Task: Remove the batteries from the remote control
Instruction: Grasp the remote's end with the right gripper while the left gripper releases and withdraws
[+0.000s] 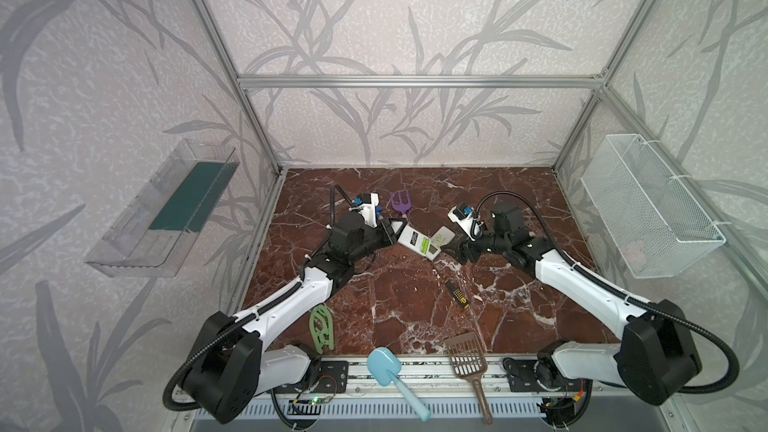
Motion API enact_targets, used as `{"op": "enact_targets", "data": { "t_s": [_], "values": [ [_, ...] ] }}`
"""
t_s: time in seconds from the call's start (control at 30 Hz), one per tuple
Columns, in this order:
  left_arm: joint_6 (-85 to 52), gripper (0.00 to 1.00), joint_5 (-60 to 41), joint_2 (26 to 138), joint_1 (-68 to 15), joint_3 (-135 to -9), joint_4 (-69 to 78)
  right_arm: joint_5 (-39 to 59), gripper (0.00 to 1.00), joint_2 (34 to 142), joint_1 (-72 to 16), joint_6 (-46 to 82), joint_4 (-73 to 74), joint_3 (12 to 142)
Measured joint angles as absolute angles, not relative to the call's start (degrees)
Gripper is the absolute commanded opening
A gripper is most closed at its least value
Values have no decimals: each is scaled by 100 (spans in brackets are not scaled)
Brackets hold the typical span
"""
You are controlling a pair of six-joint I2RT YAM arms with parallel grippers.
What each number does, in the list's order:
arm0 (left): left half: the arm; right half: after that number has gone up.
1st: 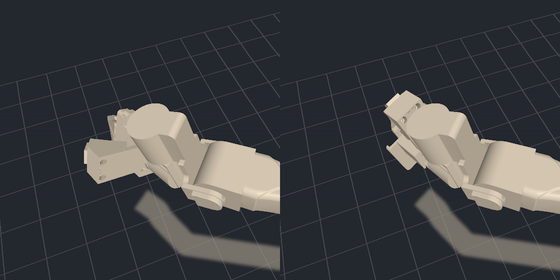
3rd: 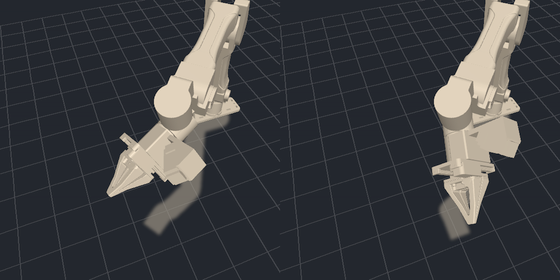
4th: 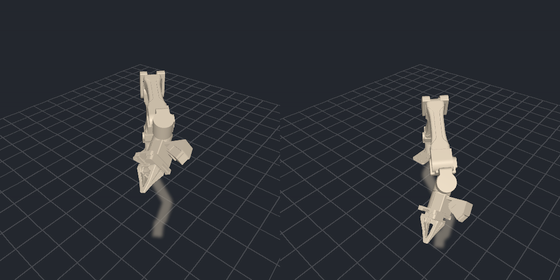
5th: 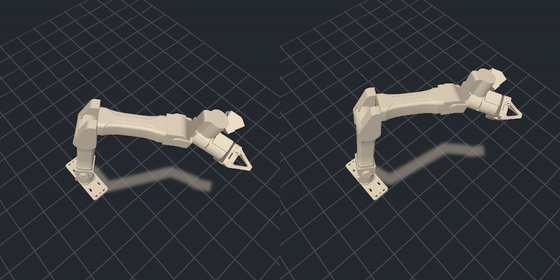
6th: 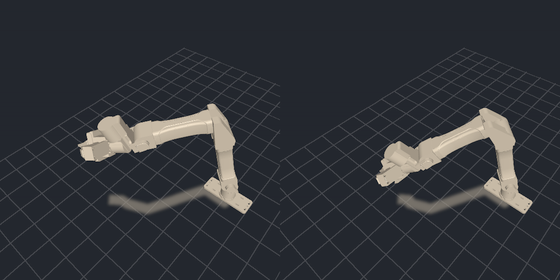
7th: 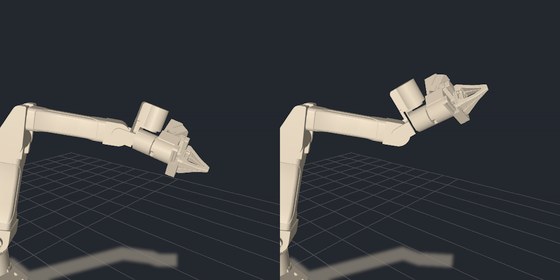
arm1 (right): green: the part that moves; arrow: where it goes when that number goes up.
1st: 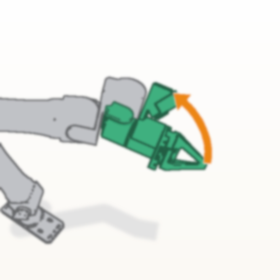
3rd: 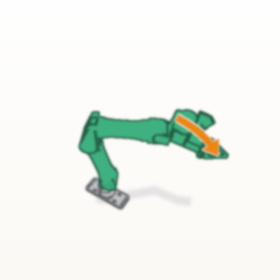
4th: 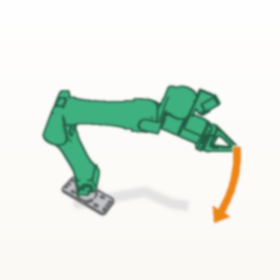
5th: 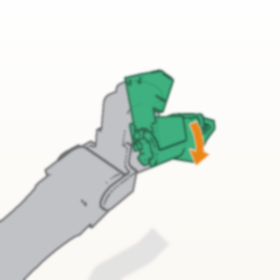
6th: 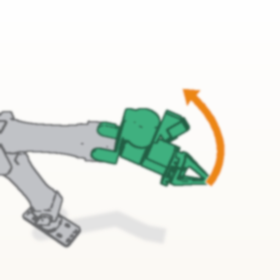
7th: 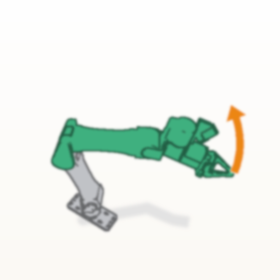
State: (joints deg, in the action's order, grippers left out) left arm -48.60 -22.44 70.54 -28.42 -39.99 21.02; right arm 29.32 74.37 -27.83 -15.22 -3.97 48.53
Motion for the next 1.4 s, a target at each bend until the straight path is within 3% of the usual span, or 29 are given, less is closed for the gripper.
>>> {"op": "enact_targets", "data": {
  "t_s": [0.4, 0.73, 0.97, 1.17, 1.3, 1.33, 1.4],
  "values": [
    [-4856, 0, -2475, 7054, -2842, -3999, 2147, 3061, 88, 8114, -3570, -1894, 235, 5463],
    [-4856, 0, -2512, 7050, -2842, -3999, 2150, 2882, 83, 8700, -3918, -1962, 276, 5931],
    [-4856, 0, -2510, 6971, -2842, -3997, 2150, 2790, 75, 8840, -3929, -1946, 283, 6036],
    [-4845, 0, -2403, 6963, -2834, -3997, 2185, 2799, 56, 8884, -3959, -1933, 274, 6123],
    [-4840, 0, -2392, 6963, -2834, -3997, 2163, 2790, 52, 8884, -3972, -2021, 266, 6123],
    [-4840, 4, -2392, 6963, -2834, -3997, 2165, 2790, 51, 8884, -3972, -2029, 266, 6123],
    [-4838, 23, -2381, 6963, -2834, -3997, 2158, 2790, 48, 8884, -3972, -2062, 259, 6123]
  ]
}}
